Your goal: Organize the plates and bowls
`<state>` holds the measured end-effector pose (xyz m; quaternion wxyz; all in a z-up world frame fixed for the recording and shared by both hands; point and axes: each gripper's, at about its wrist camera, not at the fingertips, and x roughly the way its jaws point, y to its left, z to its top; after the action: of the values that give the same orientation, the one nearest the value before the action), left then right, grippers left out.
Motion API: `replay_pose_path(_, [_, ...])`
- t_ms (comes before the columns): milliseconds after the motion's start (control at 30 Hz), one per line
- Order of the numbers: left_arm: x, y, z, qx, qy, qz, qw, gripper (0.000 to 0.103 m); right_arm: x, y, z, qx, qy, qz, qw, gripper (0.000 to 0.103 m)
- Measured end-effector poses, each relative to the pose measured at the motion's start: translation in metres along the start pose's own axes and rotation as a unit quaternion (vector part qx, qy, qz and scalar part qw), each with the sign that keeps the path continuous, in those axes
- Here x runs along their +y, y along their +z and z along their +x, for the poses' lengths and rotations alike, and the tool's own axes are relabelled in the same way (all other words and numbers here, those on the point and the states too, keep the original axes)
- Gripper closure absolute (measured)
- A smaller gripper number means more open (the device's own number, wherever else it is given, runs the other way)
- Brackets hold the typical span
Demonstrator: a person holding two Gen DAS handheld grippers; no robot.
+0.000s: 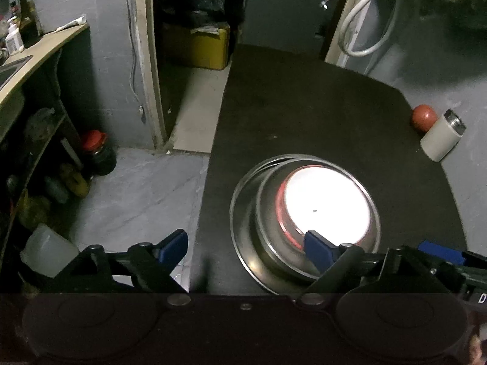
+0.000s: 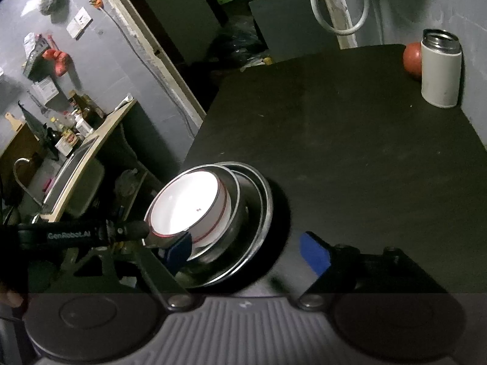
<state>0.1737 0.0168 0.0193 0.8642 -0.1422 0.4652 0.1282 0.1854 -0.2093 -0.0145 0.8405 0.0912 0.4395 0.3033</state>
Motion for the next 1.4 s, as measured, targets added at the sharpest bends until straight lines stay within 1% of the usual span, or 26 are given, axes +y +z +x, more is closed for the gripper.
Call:
replay_pose_path(33, [-0.002, -0.002, -0.002, -0.003, 0.001, -0.001, 1.0, 0.017, -0.001, 0.0, -0.003, -0.002, 0.001, -0.002, 1.0, 0.018])
replay_pose_path(100, [-0.009, -0.005, -0.005, -0.009, 0.004, 0.0, 1.0, 0.009, -0.002, 0.001, -0.007, -0.007, 0.005, -0.006, 1.0, 0.016])
replay_pose_path(233, [-0.019, -0.014, -0.013, -0.025, 0.01, 0.002, 0.9996, 0.007, -0.005, -0.002, -0.015, -0.015, 0.013, -0.013, 1.0, 0.011])
replay_pose_path(400, [-0.027, -0.021, -0.02, -0.037, 0.014, 0.001, 0.9992, 0.002, -0.008, -0.005, -0.023, -0.023, 0.02, -0.017, 0.999, 0.005])
replay_pose_path(533, [-0.029, -0.026, -0.026, -0.047, 0.015, 0.003, 0.9988, 0.001, -0.008, -0.007, -0.027, -0.03, 0.023, -0.015, 0.999, 0.0])
replay_pose_path(667, [-0.027, -0.028, -0.03, -0.053, 0.013, 0.002, 0.9985, 0.001, -0.006, -0.007, -0.029, -0.039, 0.023, -0.017, 0.999, 0.0])
replay_pose_path(867, [-0.02, -0.032, -0.034, -0.063, 0.003, -0.008, 0.998, 0.001, -0.001, -0.01, -0.035, -0.058, 0.005, -0.028, 0.998, 0.0])
replay_pose_path(1000, [-0.017, -0.034, -0.036, -0.072, 0.004, -0.004, 0.9974, 0.001, 0.005, -0.012, -0.037, -0.064, -0.009, -0.03, 0.997, 0.0])
replay_pose_path(1167, [-0.01, -0.036, -0.043, -0.078, -0.002, 0.007, 0.997, 0.001, 0.016, -0.016, -0.041, -0.071, -0.022, -0.029, 0.997, 0.0])
replay_pose_path(1400, [0.003, -0.042, -0.053, -0.096, -0.011, 0.011, 0.9952, 0.001, 0.035, -0.028, -0.05, -0.084, -0.039, -0.034, 0.995, 0.0])
